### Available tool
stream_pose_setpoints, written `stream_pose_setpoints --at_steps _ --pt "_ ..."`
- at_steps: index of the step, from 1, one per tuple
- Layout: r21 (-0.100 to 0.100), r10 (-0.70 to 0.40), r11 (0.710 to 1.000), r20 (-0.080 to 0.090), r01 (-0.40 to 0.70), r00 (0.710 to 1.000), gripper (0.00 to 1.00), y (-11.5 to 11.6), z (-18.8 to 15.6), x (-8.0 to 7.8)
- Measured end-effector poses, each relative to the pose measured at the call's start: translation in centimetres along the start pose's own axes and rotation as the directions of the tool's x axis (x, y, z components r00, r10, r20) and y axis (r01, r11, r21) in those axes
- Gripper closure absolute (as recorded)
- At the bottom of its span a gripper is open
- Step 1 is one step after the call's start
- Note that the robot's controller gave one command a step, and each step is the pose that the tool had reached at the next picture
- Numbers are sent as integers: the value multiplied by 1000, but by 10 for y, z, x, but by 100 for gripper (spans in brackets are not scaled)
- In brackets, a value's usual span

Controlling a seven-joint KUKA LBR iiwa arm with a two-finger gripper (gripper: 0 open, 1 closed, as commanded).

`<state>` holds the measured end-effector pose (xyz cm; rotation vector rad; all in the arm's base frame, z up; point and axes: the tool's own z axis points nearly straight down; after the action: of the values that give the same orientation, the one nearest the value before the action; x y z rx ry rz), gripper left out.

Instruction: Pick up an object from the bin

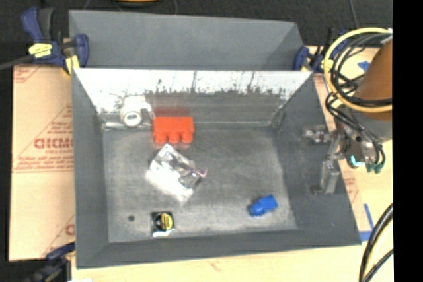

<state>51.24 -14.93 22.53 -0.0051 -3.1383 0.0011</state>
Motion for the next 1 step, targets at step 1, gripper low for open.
stream_pose_setpoints --at_steps 1 --pt "2 -309 951 6 309 951 0 35 157 0"
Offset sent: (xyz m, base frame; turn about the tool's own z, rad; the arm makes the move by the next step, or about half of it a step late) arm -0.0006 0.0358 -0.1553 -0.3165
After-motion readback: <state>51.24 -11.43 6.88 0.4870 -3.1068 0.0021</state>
